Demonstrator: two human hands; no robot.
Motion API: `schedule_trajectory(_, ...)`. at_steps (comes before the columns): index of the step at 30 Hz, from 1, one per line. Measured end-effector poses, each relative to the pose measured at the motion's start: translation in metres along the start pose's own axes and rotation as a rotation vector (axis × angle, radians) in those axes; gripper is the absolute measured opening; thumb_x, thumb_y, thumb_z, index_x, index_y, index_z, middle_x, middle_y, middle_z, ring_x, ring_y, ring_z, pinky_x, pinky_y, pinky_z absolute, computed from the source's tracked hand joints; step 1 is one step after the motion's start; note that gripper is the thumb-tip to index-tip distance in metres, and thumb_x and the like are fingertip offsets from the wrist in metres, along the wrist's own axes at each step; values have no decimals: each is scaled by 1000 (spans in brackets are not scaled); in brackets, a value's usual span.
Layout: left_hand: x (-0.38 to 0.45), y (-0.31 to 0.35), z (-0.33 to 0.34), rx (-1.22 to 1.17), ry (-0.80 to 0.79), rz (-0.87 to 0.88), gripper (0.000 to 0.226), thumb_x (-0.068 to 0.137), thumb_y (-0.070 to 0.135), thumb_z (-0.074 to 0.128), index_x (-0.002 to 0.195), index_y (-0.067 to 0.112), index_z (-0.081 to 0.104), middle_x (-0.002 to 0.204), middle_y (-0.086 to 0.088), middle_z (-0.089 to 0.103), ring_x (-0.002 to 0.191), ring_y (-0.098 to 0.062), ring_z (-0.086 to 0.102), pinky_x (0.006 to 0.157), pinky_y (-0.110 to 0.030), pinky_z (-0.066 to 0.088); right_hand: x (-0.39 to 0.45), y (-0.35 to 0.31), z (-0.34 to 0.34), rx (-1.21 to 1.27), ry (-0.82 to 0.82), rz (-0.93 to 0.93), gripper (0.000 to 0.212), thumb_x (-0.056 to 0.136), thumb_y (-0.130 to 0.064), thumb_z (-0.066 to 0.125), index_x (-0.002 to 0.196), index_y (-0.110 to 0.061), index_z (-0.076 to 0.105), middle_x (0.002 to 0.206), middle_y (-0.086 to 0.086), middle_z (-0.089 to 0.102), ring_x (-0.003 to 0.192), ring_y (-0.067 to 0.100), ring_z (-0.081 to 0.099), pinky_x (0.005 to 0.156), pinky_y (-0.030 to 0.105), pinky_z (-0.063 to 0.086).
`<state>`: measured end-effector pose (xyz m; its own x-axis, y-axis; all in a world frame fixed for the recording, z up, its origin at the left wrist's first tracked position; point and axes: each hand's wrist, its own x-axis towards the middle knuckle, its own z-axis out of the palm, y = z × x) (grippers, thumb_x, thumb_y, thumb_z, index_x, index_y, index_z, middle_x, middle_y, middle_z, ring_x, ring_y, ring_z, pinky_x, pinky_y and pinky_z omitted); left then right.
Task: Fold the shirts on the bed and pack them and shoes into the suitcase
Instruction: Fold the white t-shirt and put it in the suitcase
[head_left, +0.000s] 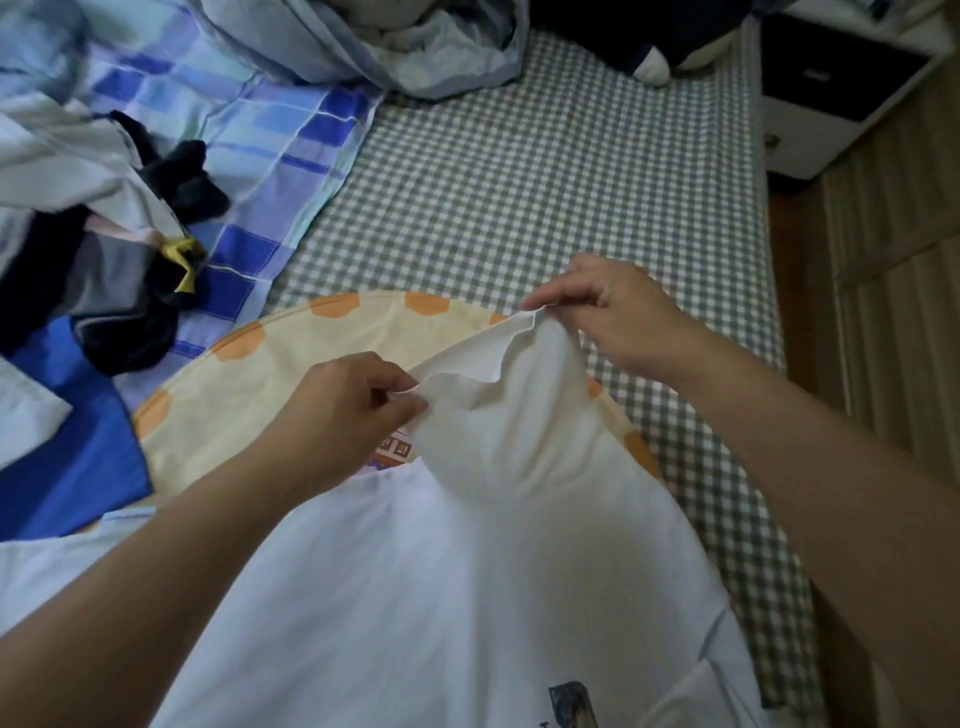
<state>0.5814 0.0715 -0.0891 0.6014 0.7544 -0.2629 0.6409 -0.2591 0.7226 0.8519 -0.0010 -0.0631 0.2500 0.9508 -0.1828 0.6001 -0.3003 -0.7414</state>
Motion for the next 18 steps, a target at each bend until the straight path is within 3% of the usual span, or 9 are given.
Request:
schedule_trajectory(3, -10, 0, 7, -73, -47, -22, 11, 92, 28, 71, 100, 30, 77, 90, 15, 72, 79, 2, 66, 66, -12, 50, 5, -2, 9, -38, 3, -50, 23, 95, -10, 67, 98, -29, 80, 91, -11, 57, 84, 0, 56, 76, 9, 46)
schedule_trajectory(6, -18, 4, 7, -70, -150, -13, 24, 94, 20, 64, 105, 41, 71, 88, 27, 71, 83, 5, 67, 70, -17, 51, 8, 6, 12, 69, 84, -12, 24, 92, -6, 70, 91, -27, 80, 94, -8, 64, 91, 4, 64, 84, 15, 53)
schedule_trajectory(9, -14, 7, 7, 6, -146, 30, 33, 94, 5, 59, 105, 30, 76, 88, 14, 75, 82, -1, 67, 72, -20, 54, 8, 16, 11, 124, 134, 22, 28, 90, 2, 69, 85, -23, 80, 94, -5, 70, 92, 5, 68, 90, 23, 56)
schedule_trajectory(11, -6, 8, 4, 77, -111, 40, 35, 94, -1, 57, 106, 25, 77, 91, 8, 75, 81, -8, 69, 79, -30, 58, 8, 18, 10, 167, 138, 41, 26, 89, 6, 67, 84, -17, 79, 92, -5, 73, 91, 4, 70, 90, 24, 57)
schedule_trajectory(13, 4, 9, 0, 189, -94, 85, 35, 94, 0, 56, 109, 24, 77, 95, 4, 75, 87, -15, 69, 82, -39, 58, 12, 19, 9, 186, 149, 63, 30, 88, 8, 65, 80, -18, 78, 89, -5, 75, 90, 6, 71, 88, 25, 58)
schedule_trajectory(16, 17, 8, -8, 305, -78, 135, 27, 97, 9, 59, 110, 26, 76, 95, 5, 74, 88, -16, 66, 80, -34, 56, 16, 23, 5, 136, 172, 61, 35, 87, 6, 62, 75, -23, 77, 83, -10, 75, 84, 2, 70, 82, 21, 58)
schedule_trajectory(18, 23, 6, -10, 336, -81, 155, 18, 97, 18, 64, 107, 27, 77, 89, 6, 73, 83, -14, 62, 76, -32, 53, 18, 25, 4, 58, 174, 56, 34, 89, 3, 60, 74, -25, 74, 78, -11, 71, 70, -2, 65, 69, 16, 53)
